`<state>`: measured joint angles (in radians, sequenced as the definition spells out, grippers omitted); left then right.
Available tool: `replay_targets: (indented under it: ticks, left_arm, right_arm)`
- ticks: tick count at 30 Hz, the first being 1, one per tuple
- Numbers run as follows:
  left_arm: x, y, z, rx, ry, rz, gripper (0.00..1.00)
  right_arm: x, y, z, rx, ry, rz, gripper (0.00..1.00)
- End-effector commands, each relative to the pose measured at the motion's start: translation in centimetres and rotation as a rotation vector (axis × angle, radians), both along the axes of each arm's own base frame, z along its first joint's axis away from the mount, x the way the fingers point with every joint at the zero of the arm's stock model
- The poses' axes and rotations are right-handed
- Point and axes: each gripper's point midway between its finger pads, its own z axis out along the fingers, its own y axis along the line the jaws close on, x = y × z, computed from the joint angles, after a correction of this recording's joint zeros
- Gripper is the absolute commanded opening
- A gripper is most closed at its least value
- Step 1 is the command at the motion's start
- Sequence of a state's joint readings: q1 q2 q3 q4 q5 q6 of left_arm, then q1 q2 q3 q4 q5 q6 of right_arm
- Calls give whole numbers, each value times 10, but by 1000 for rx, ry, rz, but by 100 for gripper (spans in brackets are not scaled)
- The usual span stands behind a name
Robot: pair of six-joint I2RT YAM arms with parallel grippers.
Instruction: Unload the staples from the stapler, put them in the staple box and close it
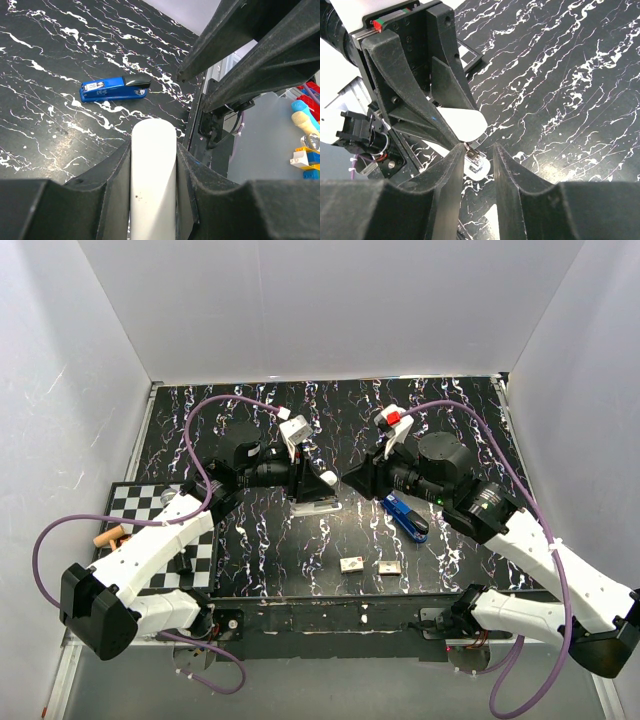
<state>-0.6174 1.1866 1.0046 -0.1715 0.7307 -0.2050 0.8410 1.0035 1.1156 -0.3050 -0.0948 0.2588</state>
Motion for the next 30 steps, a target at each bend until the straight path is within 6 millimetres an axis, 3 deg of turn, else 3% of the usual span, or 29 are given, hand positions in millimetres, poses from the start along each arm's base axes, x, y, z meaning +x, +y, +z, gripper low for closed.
replay_targets:
  ticks: [1, 30]
  left_arm:
    - [-6, 0, 22, -53, -62, -20, 0]
    - [-11, -10, 39, -103, -47, -53, 0]
  right_arm:
    - [-8, 4, 8, 30, -3, 46, 38]
    - [-3, 12, -8, 12, 19, 50, 38]
